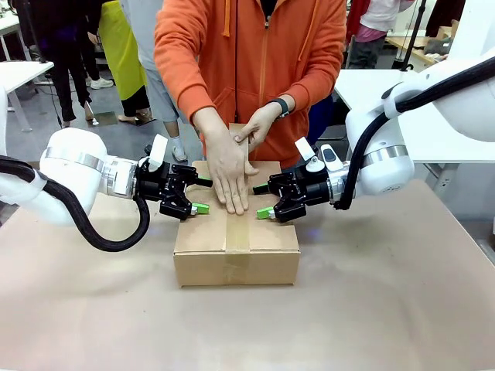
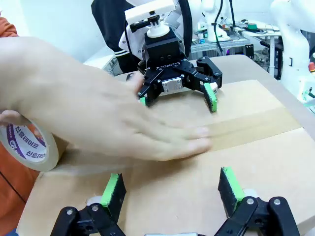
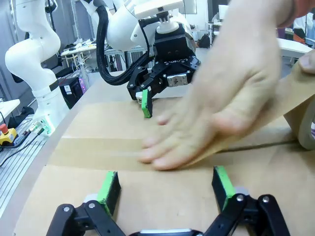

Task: Pack the gift set into the box.
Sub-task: Press and hold the closed box until the human finishes sealing it.

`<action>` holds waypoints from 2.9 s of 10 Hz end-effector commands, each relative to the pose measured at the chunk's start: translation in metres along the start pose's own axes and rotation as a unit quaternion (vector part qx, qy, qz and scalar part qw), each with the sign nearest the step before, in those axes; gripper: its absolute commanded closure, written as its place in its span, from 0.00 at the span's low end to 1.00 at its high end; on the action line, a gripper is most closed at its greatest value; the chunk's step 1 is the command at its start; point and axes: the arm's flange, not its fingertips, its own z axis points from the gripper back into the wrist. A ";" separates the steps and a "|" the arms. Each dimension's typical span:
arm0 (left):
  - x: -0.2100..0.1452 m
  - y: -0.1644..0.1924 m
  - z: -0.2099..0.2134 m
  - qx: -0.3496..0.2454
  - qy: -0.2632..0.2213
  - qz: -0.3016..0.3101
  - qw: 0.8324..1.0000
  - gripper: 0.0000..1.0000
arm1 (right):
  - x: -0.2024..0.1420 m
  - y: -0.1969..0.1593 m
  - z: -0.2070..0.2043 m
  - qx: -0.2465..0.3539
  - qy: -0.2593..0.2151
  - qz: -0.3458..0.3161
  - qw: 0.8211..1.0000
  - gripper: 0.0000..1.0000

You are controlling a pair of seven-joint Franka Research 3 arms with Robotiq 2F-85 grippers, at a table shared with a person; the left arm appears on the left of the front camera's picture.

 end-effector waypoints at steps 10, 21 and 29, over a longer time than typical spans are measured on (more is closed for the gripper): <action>-0.002 -0.001 -0.001 -0.001 0.001 0.002 1.000 0.00 | -0.001 0.003 0.000 -0.003 0.003 -0.001 1.000 0.00; -0.002 -0.001 -0.001 -0.001 0.001 0.002 1.000 0.00 | -0.001 0.003 0.000 -0.003 0.003 -0.001 1.000 0.00; 0.000 0.000 0.000 -0.001 -0.002 0.000 1.000 0.00 | 0.000 0.000 0.000 0.000 0.000 0.000 1.000 0.00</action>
